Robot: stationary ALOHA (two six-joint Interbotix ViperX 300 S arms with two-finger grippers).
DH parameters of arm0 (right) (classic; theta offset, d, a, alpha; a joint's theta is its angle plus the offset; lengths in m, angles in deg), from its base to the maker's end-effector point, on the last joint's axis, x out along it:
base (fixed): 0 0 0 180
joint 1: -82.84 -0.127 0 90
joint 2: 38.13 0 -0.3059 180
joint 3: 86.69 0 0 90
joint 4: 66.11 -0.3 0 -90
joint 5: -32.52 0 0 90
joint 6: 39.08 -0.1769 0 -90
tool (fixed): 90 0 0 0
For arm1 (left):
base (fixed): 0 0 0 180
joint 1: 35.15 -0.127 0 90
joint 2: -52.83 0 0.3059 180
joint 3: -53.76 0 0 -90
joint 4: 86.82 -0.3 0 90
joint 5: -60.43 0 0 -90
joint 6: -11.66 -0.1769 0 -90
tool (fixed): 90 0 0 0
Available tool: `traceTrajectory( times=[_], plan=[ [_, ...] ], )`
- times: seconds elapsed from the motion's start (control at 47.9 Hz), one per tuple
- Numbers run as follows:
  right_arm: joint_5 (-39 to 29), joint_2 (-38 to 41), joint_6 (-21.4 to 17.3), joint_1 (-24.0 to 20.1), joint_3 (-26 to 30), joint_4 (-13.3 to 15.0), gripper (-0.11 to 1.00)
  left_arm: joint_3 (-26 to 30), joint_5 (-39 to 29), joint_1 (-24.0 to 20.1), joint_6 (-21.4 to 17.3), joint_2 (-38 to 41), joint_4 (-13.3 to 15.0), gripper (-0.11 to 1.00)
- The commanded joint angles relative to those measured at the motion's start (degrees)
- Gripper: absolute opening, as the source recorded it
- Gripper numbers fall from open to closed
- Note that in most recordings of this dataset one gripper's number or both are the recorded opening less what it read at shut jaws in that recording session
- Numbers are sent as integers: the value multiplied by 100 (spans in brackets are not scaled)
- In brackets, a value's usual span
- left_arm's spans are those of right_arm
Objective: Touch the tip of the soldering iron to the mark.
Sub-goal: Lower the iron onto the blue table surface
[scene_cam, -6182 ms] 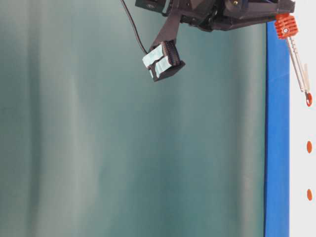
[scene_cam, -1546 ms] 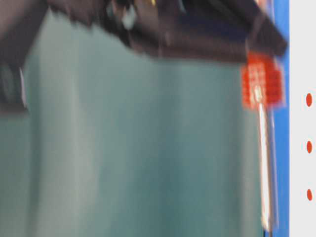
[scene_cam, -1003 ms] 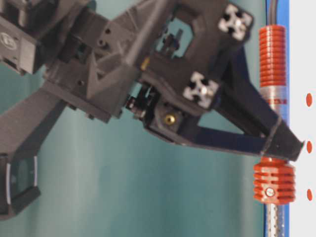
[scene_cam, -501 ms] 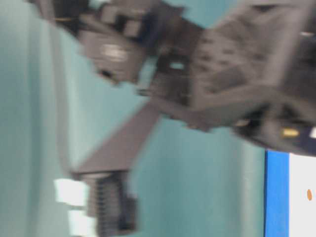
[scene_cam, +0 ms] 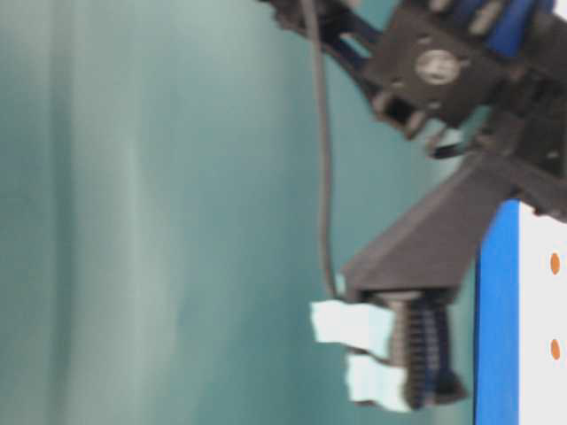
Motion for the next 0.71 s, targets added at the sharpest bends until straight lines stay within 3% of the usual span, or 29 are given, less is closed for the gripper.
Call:
traceTrajectory(
  times=[0.0,0.689],
  plan=[
    [132,-97,-9,9,53,9,6,62,26,9,0,18,-9,0],
    [413,-97,-18,70,-70,9,6,62,26,9,0,18,-9,0]
  ],
)
